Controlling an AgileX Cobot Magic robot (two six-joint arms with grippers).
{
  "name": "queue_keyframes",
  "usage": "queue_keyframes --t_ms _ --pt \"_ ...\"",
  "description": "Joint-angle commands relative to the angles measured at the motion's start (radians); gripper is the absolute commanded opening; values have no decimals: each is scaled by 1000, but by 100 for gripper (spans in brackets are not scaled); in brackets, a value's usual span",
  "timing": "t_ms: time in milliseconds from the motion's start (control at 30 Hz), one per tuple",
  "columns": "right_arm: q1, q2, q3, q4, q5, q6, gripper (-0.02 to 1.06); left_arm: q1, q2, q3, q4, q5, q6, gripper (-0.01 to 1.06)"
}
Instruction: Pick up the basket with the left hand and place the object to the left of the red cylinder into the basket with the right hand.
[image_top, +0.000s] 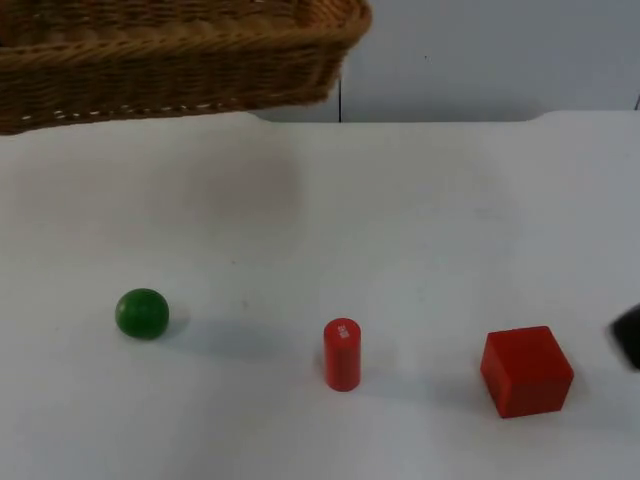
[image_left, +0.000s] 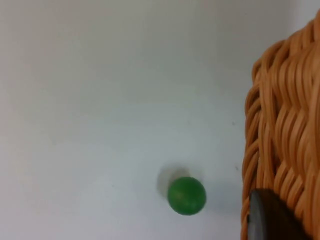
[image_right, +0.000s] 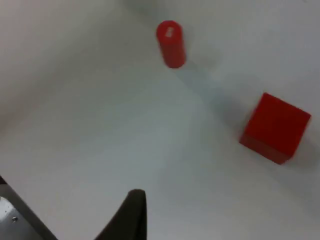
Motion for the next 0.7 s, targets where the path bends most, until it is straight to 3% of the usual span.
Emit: queue_keyframes --t_ms 0,67,100,267,300,333,433,667 --pt "70 104 1 -2 -134 15 105 22 -21 0 -47 -7 19 0" --pt "145 215 1 -2 -290 15 105 44 -21 0 -45 -7 25 0" --pt "145 215 1 -2 -290 15 105 44 -21 0 -45 -7 25 0" --pt "233 513 -1 -3 -720 15 105 122 -21 0 -45 -7 25 0" --pt "233 513 -1 -3 -720 15 105 122 -21 0 -45 -7 25 0" --pt "235 560 -14 -3 -784 15 105 135 -21 0 -45 -7 25 0" --pt "235 666 -75 -3 -802 6 105 161 -21 0 -45 -7 25 0" --pt "235 909 -398 -3 -695 -68 99 228 -21 0 -43 -7 25 0"
